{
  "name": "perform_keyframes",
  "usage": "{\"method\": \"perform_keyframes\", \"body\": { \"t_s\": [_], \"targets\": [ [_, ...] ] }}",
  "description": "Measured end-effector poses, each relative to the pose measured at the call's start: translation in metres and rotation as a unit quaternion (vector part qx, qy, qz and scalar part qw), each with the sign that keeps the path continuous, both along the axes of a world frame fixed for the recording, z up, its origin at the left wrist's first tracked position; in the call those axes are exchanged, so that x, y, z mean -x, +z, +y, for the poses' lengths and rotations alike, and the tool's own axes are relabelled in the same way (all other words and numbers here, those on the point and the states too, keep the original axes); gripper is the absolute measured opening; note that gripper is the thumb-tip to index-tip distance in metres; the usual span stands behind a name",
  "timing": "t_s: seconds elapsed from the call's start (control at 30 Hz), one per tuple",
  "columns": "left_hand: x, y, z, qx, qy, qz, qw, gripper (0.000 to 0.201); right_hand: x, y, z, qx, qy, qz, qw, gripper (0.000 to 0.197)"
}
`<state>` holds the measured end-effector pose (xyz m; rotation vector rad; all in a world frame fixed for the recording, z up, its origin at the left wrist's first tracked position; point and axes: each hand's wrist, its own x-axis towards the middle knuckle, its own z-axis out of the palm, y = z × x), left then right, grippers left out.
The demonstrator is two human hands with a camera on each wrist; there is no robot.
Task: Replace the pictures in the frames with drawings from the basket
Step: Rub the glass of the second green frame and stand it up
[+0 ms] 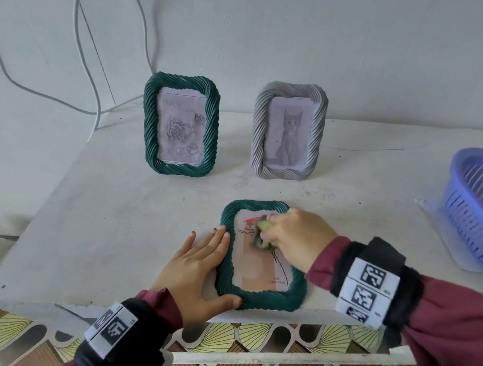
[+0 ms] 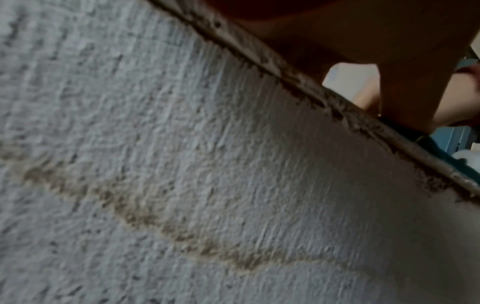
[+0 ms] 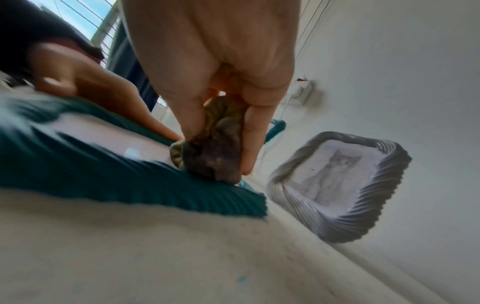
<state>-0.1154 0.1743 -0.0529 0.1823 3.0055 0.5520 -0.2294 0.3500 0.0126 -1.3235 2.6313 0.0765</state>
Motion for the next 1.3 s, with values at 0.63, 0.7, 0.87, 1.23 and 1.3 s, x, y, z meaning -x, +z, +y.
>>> {"method": "perform_keyframes", "body": {
  "t_s": [0.63,0.7,0.87,1.23,1.3],
  "targets": [
    [0.000,0.003,-0.001,0.005,-0.002,-0.003,1.000,0.106,-0.021,0.008,0.008,0.057,-0.111,-0.119,0.985,0.032],
    [0.000,0.003,0.000,0.006,-0.001,-0.003,1.000,0.103,-0.006,0.008,-0.002,0.066,-0.123,-0.099,0.985,0.030],
    [0.000,0.003,0.000,0.016,-0.004,-0.007,1.000,0.109,0.009,0.010,-0.020,0.105,-0.135,-0.083,0.982,0.028],
    [0.000,0.001,0.000,-0.007,-0.001,0.000,1.000,0.110,-0.044,0.005,0.018,0.069,-0.088,-0.166,0.980,0.033],
    [0.000,0.001,-0.001,0.000,-0.004,-0.002,1.000,0.108,-0.031,0.006,0.016,0.073,-0.104,-0.145,0.981,0.033]
  ]
}}
